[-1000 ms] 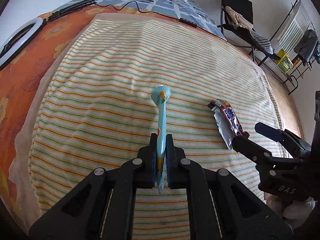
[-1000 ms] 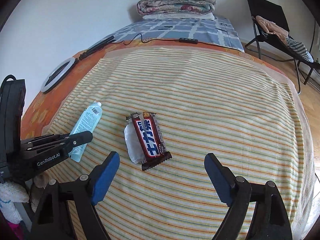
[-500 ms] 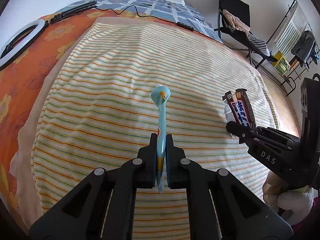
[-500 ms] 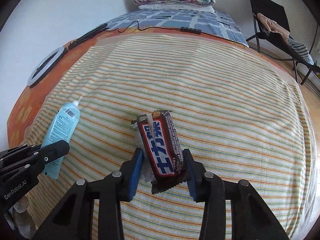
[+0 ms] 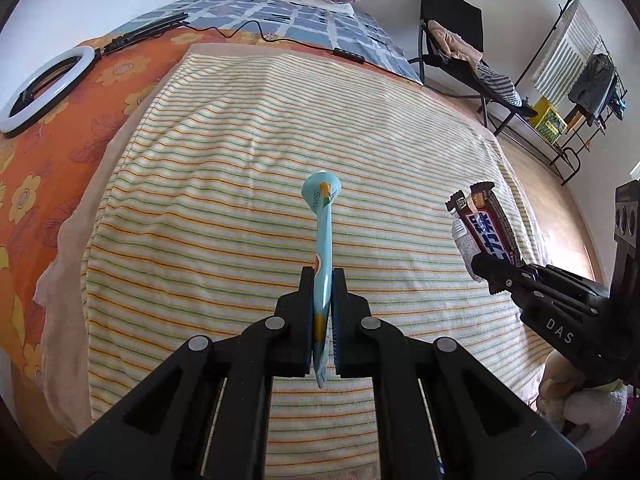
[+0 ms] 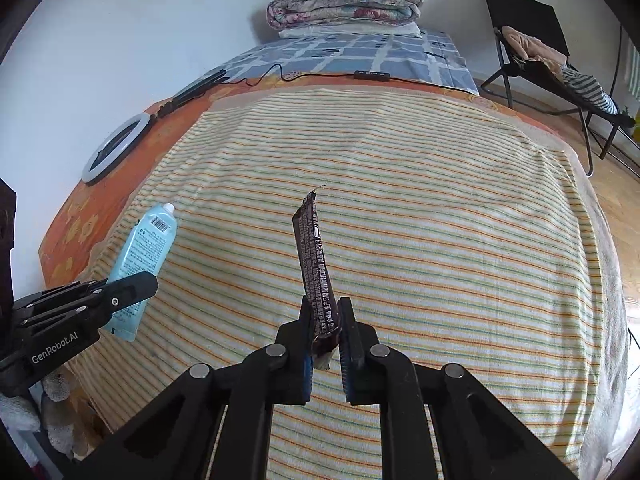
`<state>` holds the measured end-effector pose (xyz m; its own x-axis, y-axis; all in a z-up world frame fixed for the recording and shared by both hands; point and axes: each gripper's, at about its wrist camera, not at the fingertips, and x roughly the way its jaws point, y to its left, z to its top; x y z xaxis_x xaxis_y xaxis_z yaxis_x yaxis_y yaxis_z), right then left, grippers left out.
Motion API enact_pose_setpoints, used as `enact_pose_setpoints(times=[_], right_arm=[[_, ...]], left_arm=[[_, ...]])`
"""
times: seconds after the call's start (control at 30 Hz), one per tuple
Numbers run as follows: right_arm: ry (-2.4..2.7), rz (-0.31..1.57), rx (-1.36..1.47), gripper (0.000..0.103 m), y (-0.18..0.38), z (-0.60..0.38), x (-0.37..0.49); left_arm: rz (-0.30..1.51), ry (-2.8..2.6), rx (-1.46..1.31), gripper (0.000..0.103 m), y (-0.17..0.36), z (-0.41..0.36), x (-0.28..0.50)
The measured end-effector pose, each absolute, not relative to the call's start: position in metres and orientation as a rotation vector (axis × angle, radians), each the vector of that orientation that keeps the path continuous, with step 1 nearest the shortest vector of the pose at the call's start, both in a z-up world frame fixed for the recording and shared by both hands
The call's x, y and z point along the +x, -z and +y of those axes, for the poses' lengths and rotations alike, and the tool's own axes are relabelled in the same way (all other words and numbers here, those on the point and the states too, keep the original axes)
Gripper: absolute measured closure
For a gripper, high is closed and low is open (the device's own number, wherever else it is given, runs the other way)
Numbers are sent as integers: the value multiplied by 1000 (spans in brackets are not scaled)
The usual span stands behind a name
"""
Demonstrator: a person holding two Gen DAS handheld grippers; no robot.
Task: Collect trash
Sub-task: 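Carry the bottle and candy bar over the blue basket and open both tools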
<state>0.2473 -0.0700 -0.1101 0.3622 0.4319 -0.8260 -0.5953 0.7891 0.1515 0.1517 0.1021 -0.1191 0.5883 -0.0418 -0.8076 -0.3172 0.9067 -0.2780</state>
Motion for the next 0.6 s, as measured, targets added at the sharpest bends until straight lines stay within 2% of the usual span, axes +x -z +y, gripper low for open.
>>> enact_pose_setpoints(times=[0.6], right_arm=[[-710,1033,-139,95,109,-136,136]], left_arm=[[967,-68,-364,98,121,36,49]])
